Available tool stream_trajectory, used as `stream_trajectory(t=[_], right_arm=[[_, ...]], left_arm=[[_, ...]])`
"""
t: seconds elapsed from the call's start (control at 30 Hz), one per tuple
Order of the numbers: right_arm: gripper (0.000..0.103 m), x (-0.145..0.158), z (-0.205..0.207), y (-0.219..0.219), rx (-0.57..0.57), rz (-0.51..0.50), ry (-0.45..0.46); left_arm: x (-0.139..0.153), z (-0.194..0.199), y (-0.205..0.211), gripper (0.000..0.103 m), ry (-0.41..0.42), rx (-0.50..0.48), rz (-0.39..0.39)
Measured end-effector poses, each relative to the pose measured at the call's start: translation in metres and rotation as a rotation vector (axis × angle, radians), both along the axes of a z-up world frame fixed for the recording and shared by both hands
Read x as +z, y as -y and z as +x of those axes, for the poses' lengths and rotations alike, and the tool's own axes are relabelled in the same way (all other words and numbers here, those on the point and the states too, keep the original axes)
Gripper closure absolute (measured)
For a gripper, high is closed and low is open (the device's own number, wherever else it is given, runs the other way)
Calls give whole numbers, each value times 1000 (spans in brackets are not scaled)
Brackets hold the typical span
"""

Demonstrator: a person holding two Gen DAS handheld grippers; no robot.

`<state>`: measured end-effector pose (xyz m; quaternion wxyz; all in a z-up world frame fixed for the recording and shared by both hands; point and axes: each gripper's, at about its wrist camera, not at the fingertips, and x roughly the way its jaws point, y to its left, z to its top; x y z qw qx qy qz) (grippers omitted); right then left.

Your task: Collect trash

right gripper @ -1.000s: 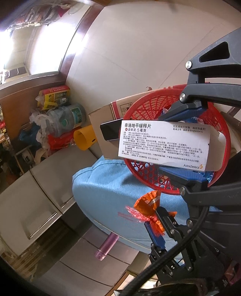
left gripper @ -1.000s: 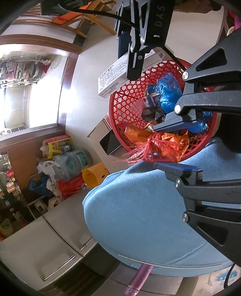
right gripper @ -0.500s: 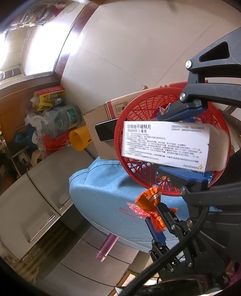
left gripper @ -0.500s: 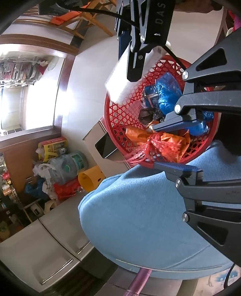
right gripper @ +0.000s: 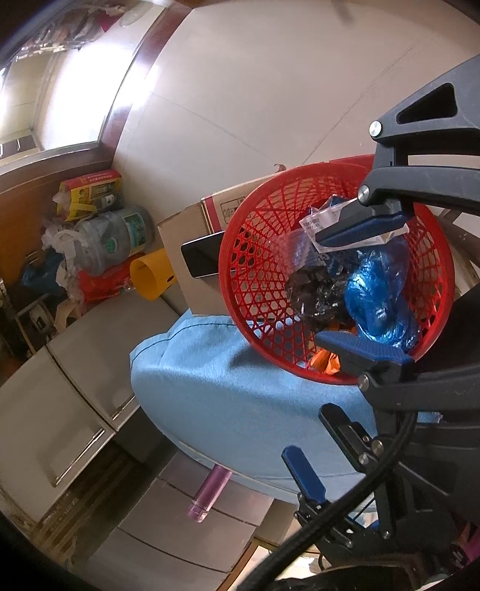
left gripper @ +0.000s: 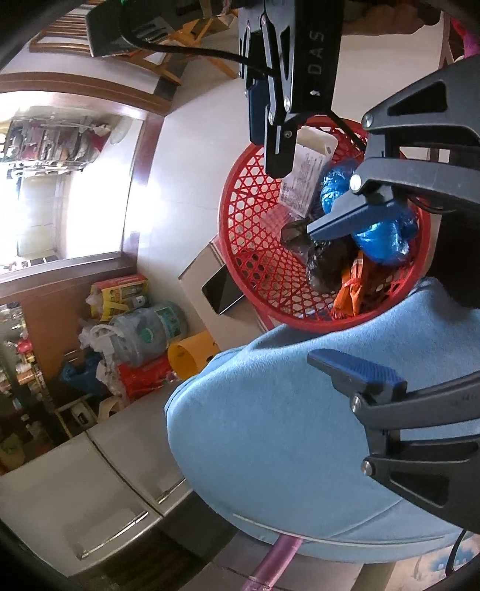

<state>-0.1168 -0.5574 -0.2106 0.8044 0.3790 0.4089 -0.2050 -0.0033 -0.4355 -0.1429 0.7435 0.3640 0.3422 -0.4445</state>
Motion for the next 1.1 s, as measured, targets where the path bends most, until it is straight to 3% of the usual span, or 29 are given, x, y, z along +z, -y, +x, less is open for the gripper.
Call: stream_trajectory(t=[0.53, 0.57, 0.63, 0.8, 1.1], right_arm=[[44, 48, 56, -73, 154, -90, 24], [44, 54, 63, -81, 176, -105, 32], [44, 64, 75, -95, 214, -135, 47], [44, 96, 106, -135, 307, -242, 100], [41, 141, 151, -204, 443, -384, 193]], left_arm=[[54, 44, -105, 39, 69, 248, -142], [59, 50, -116, 38, 70, 278, -157], [67, 57, -133, 23, 81, 326, -183], [89, 73, -179, 22, 169, 445, -236], [114, 98, -258, 22, 231, 650, -308]])
